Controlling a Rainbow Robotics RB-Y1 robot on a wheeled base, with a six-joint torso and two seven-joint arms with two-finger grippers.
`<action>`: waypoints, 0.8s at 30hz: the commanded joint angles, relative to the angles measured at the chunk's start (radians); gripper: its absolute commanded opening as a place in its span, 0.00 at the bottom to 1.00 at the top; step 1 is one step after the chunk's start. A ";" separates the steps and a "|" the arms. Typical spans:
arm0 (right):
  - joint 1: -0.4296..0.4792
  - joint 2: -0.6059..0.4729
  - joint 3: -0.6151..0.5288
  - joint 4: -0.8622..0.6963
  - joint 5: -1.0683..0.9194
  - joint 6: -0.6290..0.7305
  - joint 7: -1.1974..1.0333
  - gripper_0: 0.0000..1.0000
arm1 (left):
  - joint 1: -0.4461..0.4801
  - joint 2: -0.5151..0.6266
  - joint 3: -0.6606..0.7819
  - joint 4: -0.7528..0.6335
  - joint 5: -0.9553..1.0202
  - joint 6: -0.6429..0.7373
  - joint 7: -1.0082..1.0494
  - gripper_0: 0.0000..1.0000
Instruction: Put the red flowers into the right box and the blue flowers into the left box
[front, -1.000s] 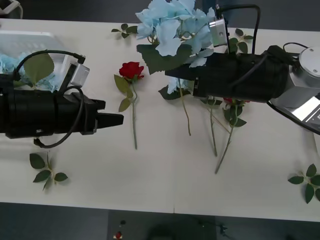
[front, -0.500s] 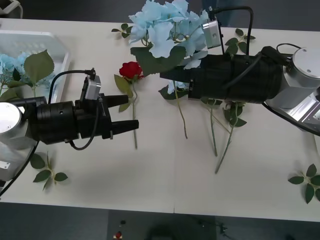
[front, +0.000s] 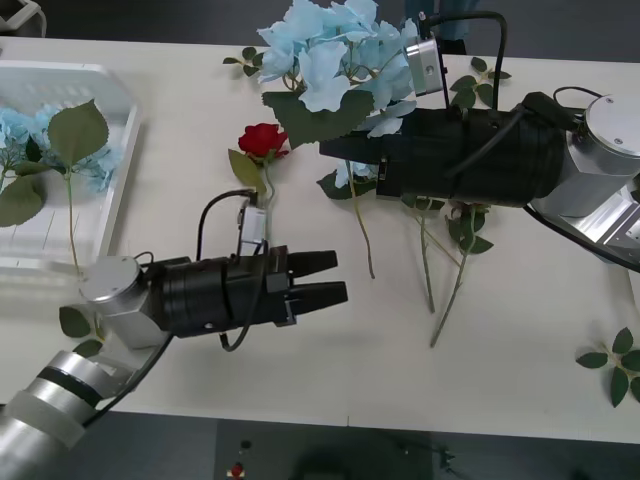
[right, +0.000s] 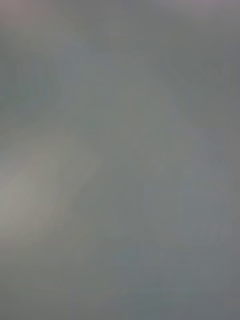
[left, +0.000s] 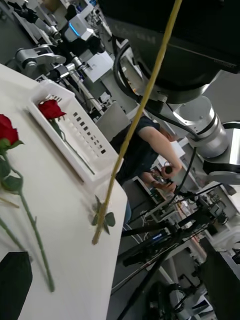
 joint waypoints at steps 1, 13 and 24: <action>-0.026 0.023 -0.015 -0.034 -0.010 0.001 -0.016 0.00 | -0.057 -0.041 -0.004 -0.020 0.005 -0.017 0.001 1.00; -0.026 0.023 -0.014 -0.032 -0.010 0.001 -0.016 0.00 | -0.146 -0.102 -0.031 -0.020 -0.018 -0.136 0.001 0.99; -0.026 0.023 -0.015 -0.032 -0.011 0.001 -0.016 0.00 | -0.174 -0.084 -0.046 -0.020 -0.018 -0.196 0.001 0.00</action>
